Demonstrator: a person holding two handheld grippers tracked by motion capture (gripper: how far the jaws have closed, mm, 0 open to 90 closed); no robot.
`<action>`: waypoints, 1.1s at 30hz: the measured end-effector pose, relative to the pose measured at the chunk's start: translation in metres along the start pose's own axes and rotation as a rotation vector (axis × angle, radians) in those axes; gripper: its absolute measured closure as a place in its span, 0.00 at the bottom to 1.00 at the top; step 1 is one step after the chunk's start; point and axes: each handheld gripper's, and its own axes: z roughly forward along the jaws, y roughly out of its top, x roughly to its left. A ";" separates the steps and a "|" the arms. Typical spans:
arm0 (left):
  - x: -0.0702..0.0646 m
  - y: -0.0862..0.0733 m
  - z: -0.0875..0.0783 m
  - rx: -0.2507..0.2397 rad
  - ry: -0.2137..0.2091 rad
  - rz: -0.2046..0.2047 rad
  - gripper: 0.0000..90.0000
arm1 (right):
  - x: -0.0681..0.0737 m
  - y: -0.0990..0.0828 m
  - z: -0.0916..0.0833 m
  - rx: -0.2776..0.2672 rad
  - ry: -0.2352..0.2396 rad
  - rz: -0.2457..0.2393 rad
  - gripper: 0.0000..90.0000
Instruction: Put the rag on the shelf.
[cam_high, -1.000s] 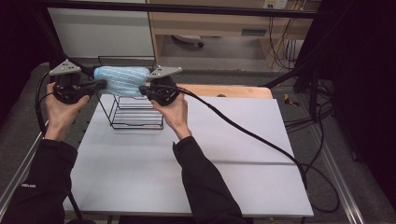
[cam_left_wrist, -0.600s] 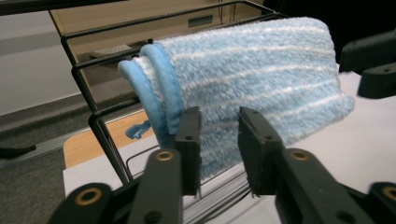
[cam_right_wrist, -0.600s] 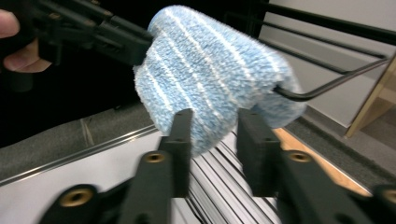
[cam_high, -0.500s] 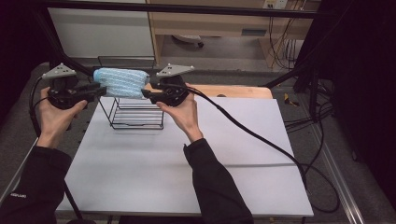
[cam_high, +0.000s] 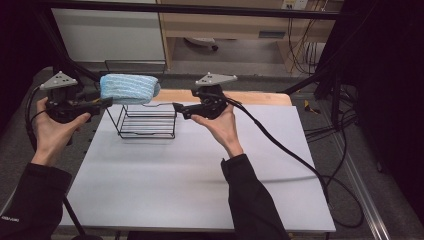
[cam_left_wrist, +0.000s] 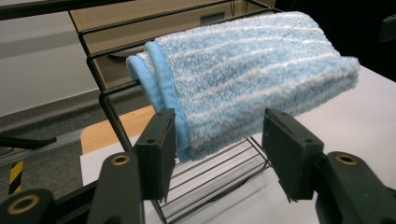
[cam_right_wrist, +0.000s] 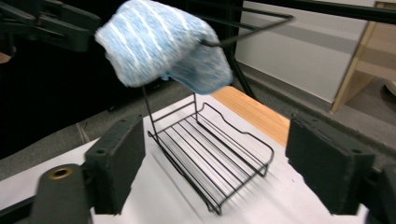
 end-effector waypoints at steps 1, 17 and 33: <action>-0.001 -0.001 -0.001 0.001 0.003 0.000 0.48 | -0.003 -0.003 -0.003 0.002 -0.001 0.007 0.18; -0.026 -0.060 0.017 0.037 -0.033 -0.029 0.33 | -0.036 -0.060 -0.061 0.033 -0.052 0.077 0.05; -0.061 -0.129 0.065 0.144 -0.118 -0.013 0.18 | -0.066 -0.150 -0.112 0.115 -0.105 0.161 0.01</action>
